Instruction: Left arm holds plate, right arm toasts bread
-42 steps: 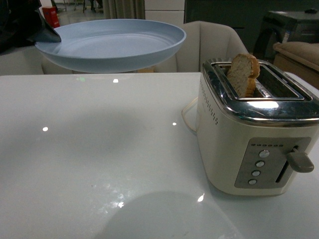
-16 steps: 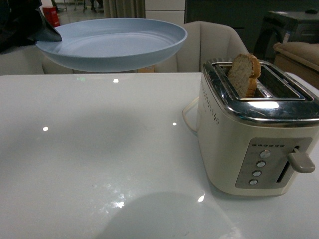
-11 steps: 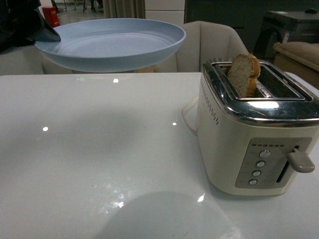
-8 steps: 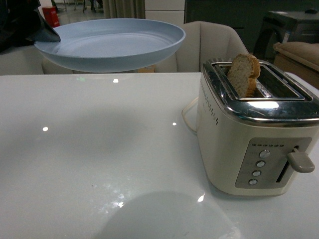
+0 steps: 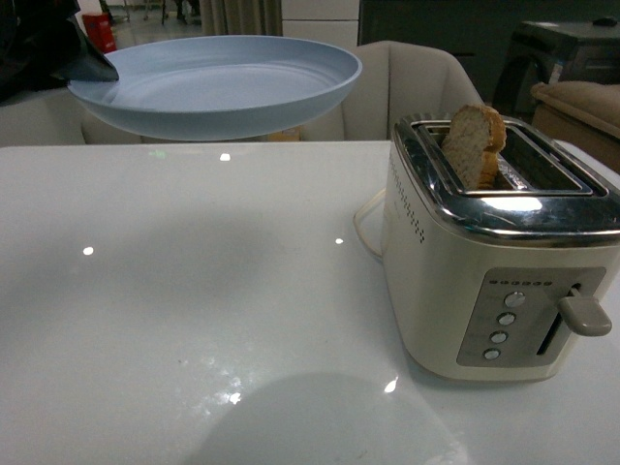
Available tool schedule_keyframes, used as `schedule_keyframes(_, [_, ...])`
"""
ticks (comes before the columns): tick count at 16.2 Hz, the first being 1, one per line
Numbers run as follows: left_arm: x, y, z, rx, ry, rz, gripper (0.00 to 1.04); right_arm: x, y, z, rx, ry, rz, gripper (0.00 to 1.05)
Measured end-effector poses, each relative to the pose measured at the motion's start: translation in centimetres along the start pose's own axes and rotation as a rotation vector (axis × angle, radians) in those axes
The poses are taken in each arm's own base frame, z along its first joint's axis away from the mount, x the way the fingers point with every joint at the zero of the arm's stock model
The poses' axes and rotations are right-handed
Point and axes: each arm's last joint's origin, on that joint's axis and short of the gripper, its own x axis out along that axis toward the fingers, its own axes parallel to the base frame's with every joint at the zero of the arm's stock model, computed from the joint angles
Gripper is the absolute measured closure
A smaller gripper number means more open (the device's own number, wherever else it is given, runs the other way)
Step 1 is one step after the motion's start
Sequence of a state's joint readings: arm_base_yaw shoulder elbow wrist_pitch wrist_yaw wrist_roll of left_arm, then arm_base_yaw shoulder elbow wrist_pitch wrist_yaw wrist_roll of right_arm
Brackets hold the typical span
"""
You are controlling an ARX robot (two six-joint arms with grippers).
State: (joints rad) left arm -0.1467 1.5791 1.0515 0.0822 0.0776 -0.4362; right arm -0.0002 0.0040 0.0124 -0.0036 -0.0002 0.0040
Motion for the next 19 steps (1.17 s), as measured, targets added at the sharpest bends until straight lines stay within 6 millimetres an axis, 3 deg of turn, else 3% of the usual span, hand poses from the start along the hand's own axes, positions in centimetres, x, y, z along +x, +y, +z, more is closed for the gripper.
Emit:
schedule_keyframes(8, [0.0, 0.0, 0.0, 0.007, -0.009, 0.01, 1.02, 0.0, 0.0, 0.0, 0.0, 0.0, 0.0, 0.06])
schedule_keyframes(11, [-0.1, -0.1, 0.0, 0.096, -0.118, 0.229, 1.02, 0.0, 0.0, 0.0, 0.0, 0.0, 0.0, 0.06])
schedule_keyframes(19, [0.1, 0.9, 0.1, 0.024, -0.141, 0.143, 1.02, 0.0, 0.0, 0.0, 0.0, 0.0, 0.0, 0.06])
